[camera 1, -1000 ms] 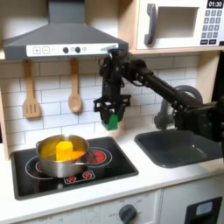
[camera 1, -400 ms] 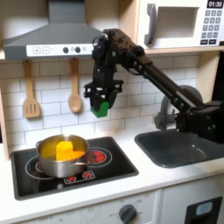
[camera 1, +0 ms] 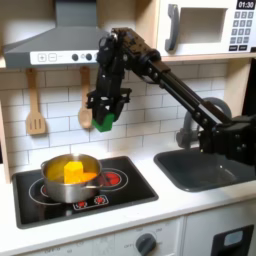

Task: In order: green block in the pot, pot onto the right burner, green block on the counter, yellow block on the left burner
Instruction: 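Put the green block in the pot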

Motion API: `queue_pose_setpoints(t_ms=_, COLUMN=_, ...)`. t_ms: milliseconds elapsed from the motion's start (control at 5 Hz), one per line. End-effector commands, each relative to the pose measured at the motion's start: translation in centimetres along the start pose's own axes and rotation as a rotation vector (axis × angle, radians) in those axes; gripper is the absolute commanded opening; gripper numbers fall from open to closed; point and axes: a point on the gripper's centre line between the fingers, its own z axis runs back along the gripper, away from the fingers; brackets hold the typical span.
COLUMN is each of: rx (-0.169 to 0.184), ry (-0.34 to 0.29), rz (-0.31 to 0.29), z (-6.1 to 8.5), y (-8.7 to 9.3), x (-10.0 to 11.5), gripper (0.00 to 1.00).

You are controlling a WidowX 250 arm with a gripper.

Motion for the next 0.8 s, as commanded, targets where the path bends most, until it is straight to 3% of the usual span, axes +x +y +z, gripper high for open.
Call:
queue_pose_setpoints(t_ms=0, rx=0.061, ry=-0.028, rz=0.044, z=-0.7, y=2.0, x=0.6, gripper=0.0)
queue_pose_setpoints(t_ms=400, rx=0.1, ry=0.0, rz=0.087, z=-2.2, y=4.1, x=-0.4, gripper=0.0)
queue_pose_setpoints(t_ms=600, rx=0.111, ry=0.042, rz=0.091, z=-3.9, y=4.6, x=-1.2, gripper=0.0)
